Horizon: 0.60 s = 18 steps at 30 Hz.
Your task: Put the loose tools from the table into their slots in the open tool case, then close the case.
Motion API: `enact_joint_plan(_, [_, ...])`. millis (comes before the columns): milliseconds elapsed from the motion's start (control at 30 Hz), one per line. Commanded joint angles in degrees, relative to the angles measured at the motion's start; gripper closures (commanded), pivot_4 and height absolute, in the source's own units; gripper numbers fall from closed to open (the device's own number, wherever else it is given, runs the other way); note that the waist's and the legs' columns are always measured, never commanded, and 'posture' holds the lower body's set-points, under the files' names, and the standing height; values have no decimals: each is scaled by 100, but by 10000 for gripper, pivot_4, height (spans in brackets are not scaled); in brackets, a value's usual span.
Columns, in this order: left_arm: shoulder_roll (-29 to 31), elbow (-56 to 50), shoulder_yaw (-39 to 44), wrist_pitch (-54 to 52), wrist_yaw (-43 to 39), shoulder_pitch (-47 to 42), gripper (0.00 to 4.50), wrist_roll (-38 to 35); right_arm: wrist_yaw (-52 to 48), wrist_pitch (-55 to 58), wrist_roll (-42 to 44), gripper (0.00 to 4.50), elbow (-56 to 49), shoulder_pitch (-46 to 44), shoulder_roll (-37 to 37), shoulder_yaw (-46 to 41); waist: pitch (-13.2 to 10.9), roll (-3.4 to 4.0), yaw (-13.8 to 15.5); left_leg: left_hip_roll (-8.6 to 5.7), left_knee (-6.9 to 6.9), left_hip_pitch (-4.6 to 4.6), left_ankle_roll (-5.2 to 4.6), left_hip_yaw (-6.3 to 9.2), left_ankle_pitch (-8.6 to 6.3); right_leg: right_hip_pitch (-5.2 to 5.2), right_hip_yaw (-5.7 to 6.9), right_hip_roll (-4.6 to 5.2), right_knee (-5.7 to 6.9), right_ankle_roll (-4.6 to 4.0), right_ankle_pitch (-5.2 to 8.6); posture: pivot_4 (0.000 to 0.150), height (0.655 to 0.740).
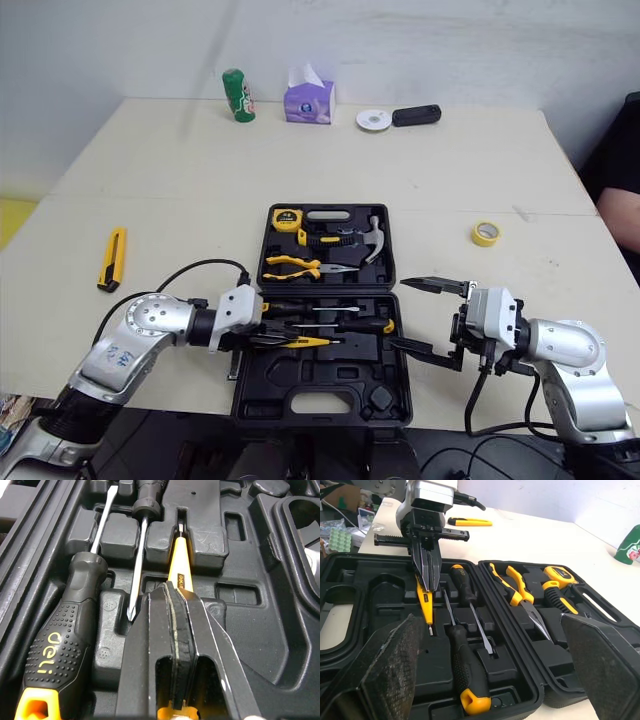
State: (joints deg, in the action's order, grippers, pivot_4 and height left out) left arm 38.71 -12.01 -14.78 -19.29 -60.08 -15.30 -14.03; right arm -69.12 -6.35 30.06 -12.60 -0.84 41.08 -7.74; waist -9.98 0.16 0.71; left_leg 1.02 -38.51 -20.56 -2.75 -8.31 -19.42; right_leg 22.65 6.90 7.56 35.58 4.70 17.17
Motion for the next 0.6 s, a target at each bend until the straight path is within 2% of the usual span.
enact_joint_plan(33, [7, 395, -419, -130, 18, 259, 44557, 386, 13, -122, -27, 0, -21, -54, -37, -64, 1, 0, 12, -1, 19, 25, 6, -2, -8, -19, -1, 0, -10, 0, 0, 1500, 7400])
enact_joint_plan(167, [-9, 472, -302, 108, 2, 230, 44557, 336, 23, -160, -53, 0, 17, -72, -42, -98, 1, 0, 46, -2, 35, 29, 12, -2, -7, -19, -1, -1, -17, -1, 1, 1500, 7400])
enact_joint_plan(267, [-350, 463, 199, 700, 2, 198, 44557, -166, 33, -214, -22, 0, 51, -70, -22, -204, 1, 2, 49, -2, 35, 28, 15, -4, -5, -17, -1, -1, -17, -1, 1, 1500, 7400])
enact_joint_plan(333, [-553, 214, 744, 1193, -378, 187, 44557, -883, 11, -239, 50, 0, 112, -10, 66, -414, -4, 0, 66, -2, 34, 26, 14, -4, -4, -15, -1, 0, -17, -1, 1, 1500, 7400])
enact_joint_plan(400, [-450, 141, 1197, 1301, -366, 196, 44557, -1037, -2, -266, 104, 0, 220, 92, 182, -754, -31, -40, 66, -2, 33, 7, 16, 0, -1, 1, 3, 0, -16, -1, 1, 1500, 7400])
enact_joint_plan(600, [-247, 208, 2132, 1217, 115, 438, 44557, -1213, -60, -568, 35, 0, 681, 349, 335, -1470, -32, -42, 40, -2, 38, -1, -15, -2, 13, 6, 5, -3, -24, -1, 0, 1500, 7400])
